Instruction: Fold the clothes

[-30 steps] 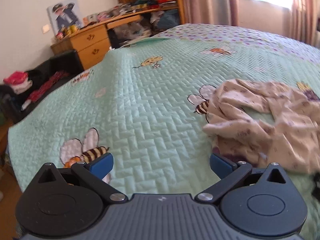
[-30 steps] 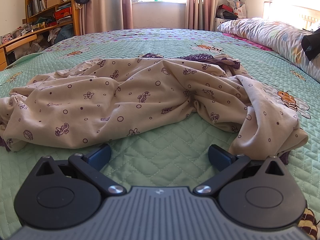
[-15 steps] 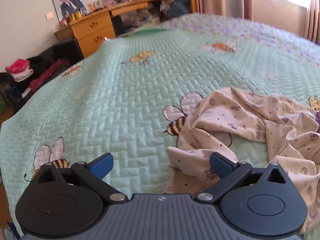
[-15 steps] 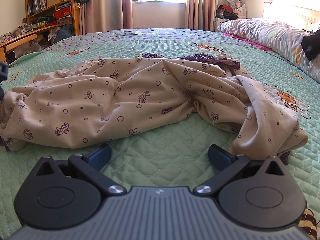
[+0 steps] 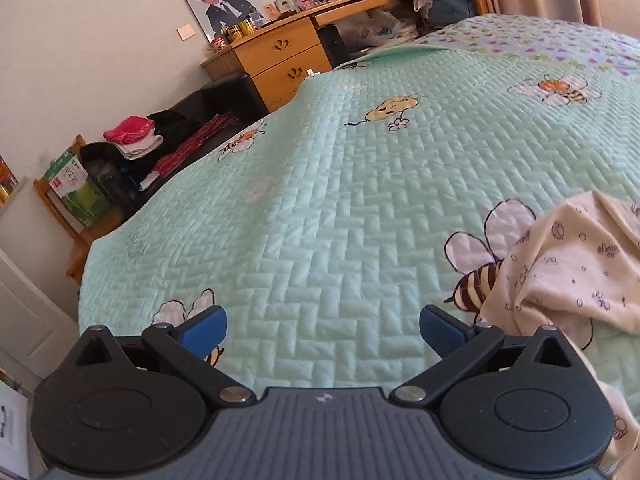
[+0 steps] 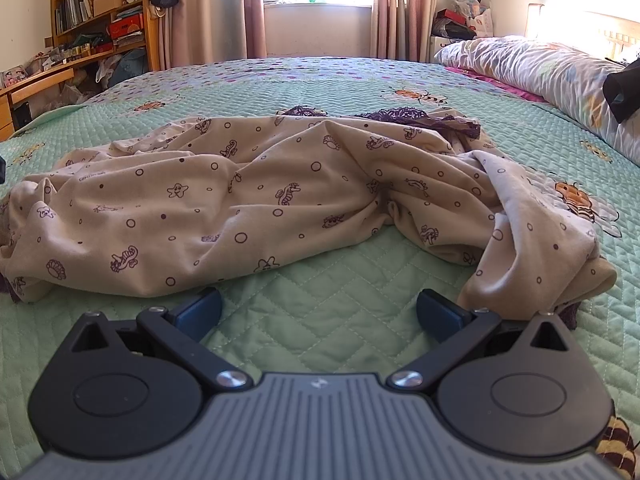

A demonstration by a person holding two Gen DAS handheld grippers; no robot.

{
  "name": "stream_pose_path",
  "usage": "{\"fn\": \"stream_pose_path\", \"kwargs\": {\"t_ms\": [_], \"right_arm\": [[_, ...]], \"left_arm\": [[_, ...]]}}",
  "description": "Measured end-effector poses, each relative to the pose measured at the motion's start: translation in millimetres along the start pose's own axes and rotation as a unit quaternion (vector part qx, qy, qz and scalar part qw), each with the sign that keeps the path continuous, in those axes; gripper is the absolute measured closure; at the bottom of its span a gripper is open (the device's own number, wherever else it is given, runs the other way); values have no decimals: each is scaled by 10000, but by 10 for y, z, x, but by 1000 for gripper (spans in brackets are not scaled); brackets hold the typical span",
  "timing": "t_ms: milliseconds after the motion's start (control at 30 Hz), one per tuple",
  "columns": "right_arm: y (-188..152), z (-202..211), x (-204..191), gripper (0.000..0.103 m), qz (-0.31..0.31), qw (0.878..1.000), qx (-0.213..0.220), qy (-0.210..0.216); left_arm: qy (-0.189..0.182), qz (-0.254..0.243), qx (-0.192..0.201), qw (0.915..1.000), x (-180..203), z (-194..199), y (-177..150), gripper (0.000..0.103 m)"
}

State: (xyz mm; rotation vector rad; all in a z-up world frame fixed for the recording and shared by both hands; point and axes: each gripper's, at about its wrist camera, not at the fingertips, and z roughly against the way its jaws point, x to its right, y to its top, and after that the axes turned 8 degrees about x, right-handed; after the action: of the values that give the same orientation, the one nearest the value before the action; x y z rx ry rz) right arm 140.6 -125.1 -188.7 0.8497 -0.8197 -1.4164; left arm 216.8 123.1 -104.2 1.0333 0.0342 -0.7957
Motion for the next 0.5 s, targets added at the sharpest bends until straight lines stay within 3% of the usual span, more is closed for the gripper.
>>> {"fn": "stream_pose_path", "kwargs": {"t_ms": [133, 400, 500], "right_arm": [[3, -2, 0, 0, -6, 10000, -4, 2], [-1, -9, 9, 0, -19, 10000, 1, 8], [-1, -11, 11, 0, -18, 10000, 3, 8]], "left_arm": [[-693, -288, 196, 9970, 60, 177, -95, 1], [-1455, -148, 218, 9890, -353, 399, -380, 1], [-1681, -446, 353, 9841, -360, 512, -386, 3]]}}
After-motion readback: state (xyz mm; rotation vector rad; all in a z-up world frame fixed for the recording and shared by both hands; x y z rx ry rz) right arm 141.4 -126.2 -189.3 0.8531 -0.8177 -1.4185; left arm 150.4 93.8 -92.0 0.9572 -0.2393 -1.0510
